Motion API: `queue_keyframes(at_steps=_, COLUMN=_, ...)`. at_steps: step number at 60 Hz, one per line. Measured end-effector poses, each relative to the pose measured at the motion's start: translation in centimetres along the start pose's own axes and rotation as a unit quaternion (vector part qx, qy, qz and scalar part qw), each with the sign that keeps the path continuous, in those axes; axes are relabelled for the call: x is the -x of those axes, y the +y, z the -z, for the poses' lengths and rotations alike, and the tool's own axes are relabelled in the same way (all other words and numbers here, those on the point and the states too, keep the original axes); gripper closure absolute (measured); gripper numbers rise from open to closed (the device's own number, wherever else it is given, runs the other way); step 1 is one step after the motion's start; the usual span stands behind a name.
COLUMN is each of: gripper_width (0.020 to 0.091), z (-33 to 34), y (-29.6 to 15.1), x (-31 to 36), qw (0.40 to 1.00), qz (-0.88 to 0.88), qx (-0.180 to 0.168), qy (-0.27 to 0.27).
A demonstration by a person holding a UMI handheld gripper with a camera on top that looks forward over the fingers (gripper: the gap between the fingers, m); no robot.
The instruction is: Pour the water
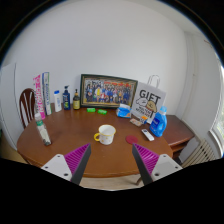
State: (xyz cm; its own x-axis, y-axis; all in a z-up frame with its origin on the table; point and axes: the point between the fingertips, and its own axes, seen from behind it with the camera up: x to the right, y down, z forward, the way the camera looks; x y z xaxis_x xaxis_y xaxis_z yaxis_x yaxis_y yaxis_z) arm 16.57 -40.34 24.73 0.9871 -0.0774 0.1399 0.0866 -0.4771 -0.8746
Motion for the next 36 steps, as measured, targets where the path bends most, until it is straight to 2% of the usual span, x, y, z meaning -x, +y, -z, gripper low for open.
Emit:
queue_keyframes(at_steps=8, gripper_width=0.0251, z=-0.1, y=1.3, x=3.7, qw=1.000, qz=0.005, qx=0.009, qy=-0.024)
queue_keyframes(at_steps=20, gripper_width=0.0247, z=-0.8, y=3.9, x=16.9, qw=0.995, qz=0.001, qx=0.021, qy=-0.098)
queue_keyframes(at_steps=29, gripper_width=0.0247, z=-2.8, y=3.7, x=27.6, qw=0.986, qz=0.007, qx=-0.004, qy=-0.169)
queue_keyframes(at_steps=36, gripper_width=0.0249, z=-6.6, y=2.9, x=33.5, qw=0.980, qz=0.008, qx=-0.031, qy=-0.197)
